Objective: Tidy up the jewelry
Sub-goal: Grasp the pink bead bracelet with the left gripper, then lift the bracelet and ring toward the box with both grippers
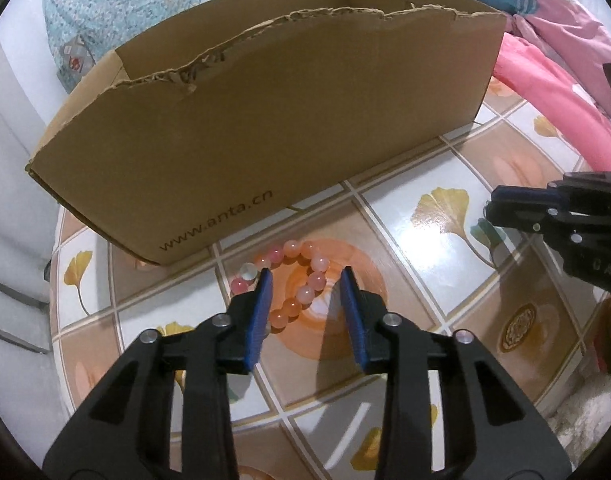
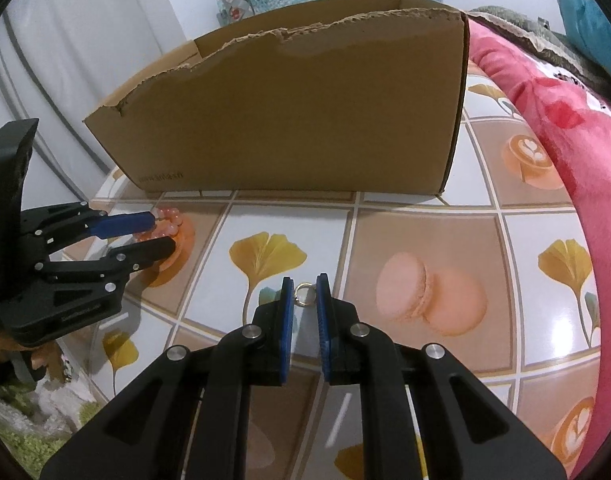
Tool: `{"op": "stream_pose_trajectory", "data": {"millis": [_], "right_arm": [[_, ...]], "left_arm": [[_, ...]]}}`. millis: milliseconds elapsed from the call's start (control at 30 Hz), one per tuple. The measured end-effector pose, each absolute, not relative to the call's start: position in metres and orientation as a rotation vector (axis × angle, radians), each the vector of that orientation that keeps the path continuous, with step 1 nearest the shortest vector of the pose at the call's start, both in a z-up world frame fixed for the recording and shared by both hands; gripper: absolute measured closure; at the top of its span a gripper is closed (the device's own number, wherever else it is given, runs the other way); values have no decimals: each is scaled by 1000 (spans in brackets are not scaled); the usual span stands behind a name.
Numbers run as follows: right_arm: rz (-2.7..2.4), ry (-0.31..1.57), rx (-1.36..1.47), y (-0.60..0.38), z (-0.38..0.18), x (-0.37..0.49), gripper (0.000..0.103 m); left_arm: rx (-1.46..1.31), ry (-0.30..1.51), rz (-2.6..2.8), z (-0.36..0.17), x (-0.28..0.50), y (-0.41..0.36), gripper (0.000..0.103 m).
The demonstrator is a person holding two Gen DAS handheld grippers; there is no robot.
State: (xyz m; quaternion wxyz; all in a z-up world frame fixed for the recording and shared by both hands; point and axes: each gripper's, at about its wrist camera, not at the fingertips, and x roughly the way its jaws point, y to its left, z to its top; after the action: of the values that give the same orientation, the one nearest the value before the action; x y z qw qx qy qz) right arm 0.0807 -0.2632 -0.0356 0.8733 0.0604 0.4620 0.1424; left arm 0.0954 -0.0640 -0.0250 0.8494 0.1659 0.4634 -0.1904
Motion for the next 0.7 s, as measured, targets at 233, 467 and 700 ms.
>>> {"op": "stream_pose_trajectory", "data": {"millis": [233, 467, 700], "right_arm": [[295, 965, 126, -264, -34, 79, 91], [293, 962, 126, -264, -33, 78, 91], [294, 939, 131, -267, -21, 72, 92]], "left_arm": [[350, 988, -395, -22, 104, -69, 87], [355, 983, -391, -23, 100, -78, 94], [297, 943, -394, -16, 87, -68, 94]]}}
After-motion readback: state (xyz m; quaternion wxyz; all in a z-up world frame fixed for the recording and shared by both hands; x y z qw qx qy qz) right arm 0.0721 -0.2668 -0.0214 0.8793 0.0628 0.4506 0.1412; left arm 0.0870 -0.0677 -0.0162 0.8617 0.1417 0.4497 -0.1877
